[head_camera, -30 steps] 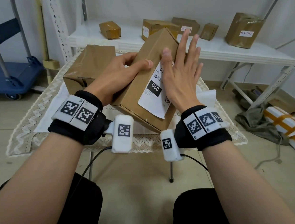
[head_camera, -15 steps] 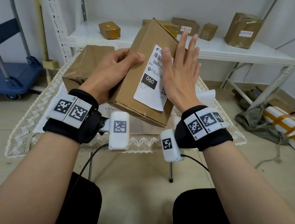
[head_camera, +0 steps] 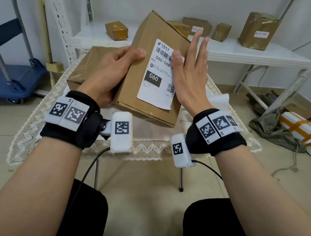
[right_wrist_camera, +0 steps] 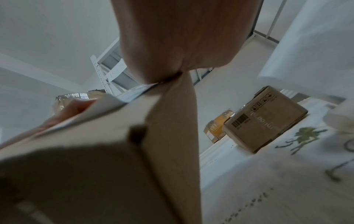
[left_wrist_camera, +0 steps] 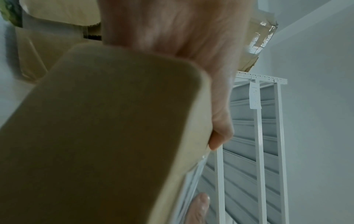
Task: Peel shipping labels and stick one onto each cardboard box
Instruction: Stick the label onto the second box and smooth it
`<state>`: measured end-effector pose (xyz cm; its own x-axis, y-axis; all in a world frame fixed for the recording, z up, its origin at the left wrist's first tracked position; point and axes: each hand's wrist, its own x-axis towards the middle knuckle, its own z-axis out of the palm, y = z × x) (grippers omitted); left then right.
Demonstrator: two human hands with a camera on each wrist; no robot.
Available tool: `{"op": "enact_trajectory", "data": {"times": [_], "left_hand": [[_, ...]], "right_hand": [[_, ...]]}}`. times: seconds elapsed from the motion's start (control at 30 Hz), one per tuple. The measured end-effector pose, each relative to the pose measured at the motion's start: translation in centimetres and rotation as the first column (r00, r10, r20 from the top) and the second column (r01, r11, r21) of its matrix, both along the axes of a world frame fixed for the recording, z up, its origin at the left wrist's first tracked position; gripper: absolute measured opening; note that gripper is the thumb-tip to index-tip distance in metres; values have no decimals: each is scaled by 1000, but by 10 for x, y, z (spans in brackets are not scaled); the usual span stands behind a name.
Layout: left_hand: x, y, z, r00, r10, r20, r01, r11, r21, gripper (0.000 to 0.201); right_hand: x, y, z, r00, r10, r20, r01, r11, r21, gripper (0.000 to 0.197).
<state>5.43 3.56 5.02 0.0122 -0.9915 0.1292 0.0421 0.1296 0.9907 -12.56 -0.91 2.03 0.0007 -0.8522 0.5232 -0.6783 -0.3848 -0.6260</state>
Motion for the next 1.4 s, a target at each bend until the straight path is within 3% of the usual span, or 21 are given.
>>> {"op": "enact_trajectory", "data": {"times": [0.13,0.27,0.47,0.63,0.73,0.93,1.2,1.3,1.4], "left_hand": [[2,0,-2,1000,9,-17,-9,1000,17,28],[5,-2,-2,998,12,-57,-11,1000,25,35],[7,-4,-5,990,77,-120,-78,997,-5,12],[1,-8,-8,995,83,-60,-86,995,-48,41],[-8,-11,-11,996,84,-37,-86,994,-67,53],[-20,-14,-12,981,113,-160,-121,992,-44,59],[-8,-17,-12,890,238,-389,-241,970,43,47],[-4,-16,-11,874,285,-393,-288,956,53,48],[2,-15,-8,884,291,-365,-300,953,33,54]], "right_hand": [[-3,-1,-2,1000,-3,-31,3,1000,-6,77],[-5,2,-5,997,16,-77,-17,1000,-8,84],[-6,8,-13,986,43,-162,-39,999,30,87],[-2,11,-3,997,27,-78,-28,1000,-12,81],[7,16,0,993,21,-117,-28,998,-54,78],[19,16,-10,990,16,-142,-25,998,-65,83],[16,16,-16,985,84,-152,-81,996,26,74],[14,15,-17,982,120,-147,-103,988,118,73],[10,14,-11,989,144,-20,-139,977,160,84]]}}
